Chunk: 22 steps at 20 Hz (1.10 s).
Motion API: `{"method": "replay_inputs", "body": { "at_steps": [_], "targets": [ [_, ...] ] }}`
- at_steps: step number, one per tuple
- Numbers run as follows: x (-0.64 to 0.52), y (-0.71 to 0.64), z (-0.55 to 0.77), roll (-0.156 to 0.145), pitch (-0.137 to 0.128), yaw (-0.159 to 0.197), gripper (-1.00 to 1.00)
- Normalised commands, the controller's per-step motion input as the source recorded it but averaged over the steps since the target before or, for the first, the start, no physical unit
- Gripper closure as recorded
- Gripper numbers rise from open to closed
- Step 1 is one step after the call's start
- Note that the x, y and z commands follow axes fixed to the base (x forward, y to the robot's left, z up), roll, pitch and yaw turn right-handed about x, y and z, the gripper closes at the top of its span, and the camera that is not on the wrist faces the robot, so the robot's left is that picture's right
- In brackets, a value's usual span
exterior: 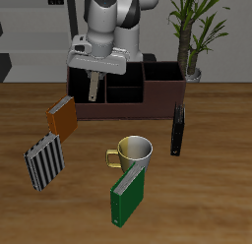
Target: Place the yellow book into the back desk caddy's left compartment
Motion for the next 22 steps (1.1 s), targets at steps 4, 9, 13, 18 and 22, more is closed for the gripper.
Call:
{"method": "replay_inputs", "body": {
  "at_steps": [4,9,13,18,22],
  "targets": [
    [0.05,-0.03,-0.21,-0.003,0.027,-0.008,1.00],
    [0.12,-0.05,-0.39,-0.003,0.067,0.016,1.00],
    [0.04,-0.03,-0.21,0.008,0.055,-0.016,1.00],
    [-0.04,0.01,-0.07,0.034,0.029,0.003,-1.00],
    [-0.08,-0.02,0.11,0.020,-0.002,-0.031,-1.00]
  ]
}}
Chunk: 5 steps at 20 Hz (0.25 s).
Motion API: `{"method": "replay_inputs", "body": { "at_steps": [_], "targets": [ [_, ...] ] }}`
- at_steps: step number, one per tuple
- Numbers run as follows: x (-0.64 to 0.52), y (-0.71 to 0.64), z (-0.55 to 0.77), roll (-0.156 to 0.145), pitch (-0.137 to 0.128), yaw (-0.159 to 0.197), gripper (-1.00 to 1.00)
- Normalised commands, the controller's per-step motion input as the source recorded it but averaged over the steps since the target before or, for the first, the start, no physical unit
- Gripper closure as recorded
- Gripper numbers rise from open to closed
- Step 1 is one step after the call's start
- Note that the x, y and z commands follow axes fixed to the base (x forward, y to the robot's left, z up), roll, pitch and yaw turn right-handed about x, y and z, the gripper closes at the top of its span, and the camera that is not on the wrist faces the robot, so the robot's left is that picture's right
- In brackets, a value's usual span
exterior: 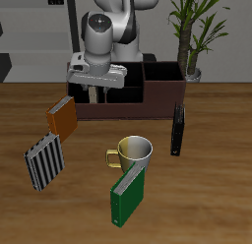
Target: Place the yellow book into the back desk caddy's left compartment
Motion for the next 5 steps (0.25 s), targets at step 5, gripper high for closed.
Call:
{"method": "replay_inputs", "body": {
  "at_steps": [5],
  "targets": [
    [-0.04,-0.02,0.20,0.000,-0.042,0.010,-1.00]
  ]
}}
